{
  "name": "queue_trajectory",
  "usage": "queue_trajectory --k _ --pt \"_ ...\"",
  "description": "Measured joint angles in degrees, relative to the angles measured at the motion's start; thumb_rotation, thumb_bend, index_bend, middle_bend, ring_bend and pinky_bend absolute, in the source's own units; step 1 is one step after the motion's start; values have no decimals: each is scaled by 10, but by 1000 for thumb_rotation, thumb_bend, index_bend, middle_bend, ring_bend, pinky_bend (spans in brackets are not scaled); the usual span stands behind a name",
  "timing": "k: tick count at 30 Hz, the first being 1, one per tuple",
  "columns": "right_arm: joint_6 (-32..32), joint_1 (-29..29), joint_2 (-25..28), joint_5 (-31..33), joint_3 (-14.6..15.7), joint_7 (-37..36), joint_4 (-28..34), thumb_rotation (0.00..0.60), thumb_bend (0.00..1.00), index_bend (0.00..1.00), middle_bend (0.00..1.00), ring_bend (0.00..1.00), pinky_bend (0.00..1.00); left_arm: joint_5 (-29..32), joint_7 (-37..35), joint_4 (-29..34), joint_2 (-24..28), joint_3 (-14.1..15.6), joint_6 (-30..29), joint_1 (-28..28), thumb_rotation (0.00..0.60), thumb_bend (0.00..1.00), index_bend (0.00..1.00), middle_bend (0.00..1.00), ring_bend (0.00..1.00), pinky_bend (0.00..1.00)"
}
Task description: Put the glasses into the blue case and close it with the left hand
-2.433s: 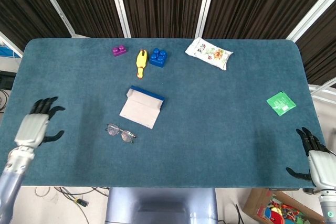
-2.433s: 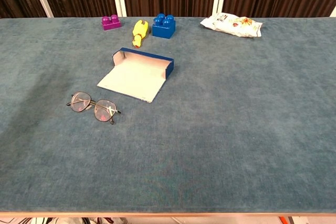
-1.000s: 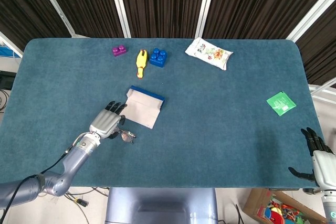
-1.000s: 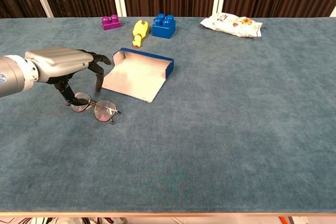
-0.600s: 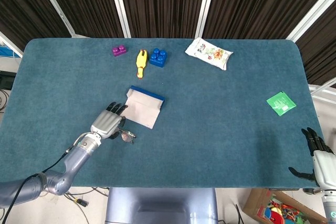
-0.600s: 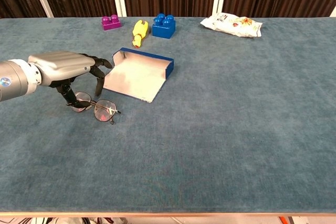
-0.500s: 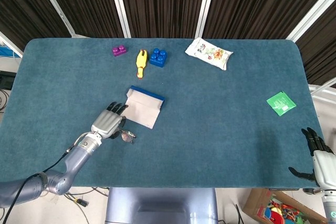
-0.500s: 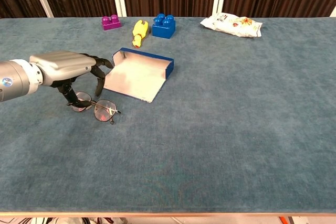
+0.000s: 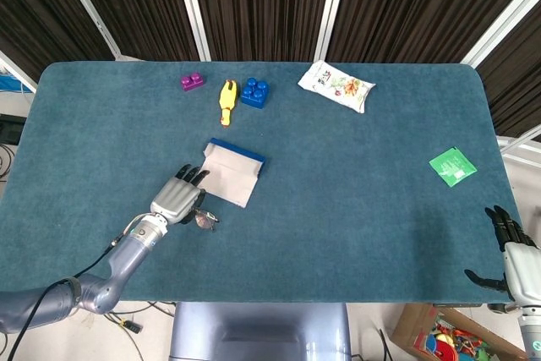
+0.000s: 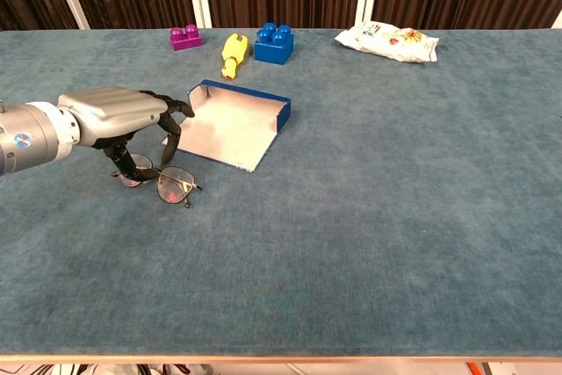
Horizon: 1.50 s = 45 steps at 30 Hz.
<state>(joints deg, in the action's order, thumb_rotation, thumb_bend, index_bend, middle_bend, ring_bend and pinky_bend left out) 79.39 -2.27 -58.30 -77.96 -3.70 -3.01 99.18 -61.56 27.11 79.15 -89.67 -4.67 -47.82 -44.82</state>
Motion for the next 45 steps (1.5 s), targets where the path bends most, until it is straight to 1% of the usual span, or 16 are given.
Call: queue_trajectory --k 10,24,34,45 --pt "0 0 0 0 0 -1 0 600 178 0 8 121 237 9 11 5 -1 4 0 -6 600 378 542 71 0 0" --pt "-2 0 1 3 0 -1 2 600 178 0 8 122 237 21 18 7 0 8 1 -9 600 379 548 71 0 0" --pt "-3 0 1 6 -1 -1 3 600 179 0 8 124 237 23 18 5 -1 10 -3 -10 600 398 560 75 0 0" --pt "-3 0 2 8 -2 -1 5 600 178 0 8 124 237 20 19 6 0 10 -9 -11 600 445 586 92 0 0"
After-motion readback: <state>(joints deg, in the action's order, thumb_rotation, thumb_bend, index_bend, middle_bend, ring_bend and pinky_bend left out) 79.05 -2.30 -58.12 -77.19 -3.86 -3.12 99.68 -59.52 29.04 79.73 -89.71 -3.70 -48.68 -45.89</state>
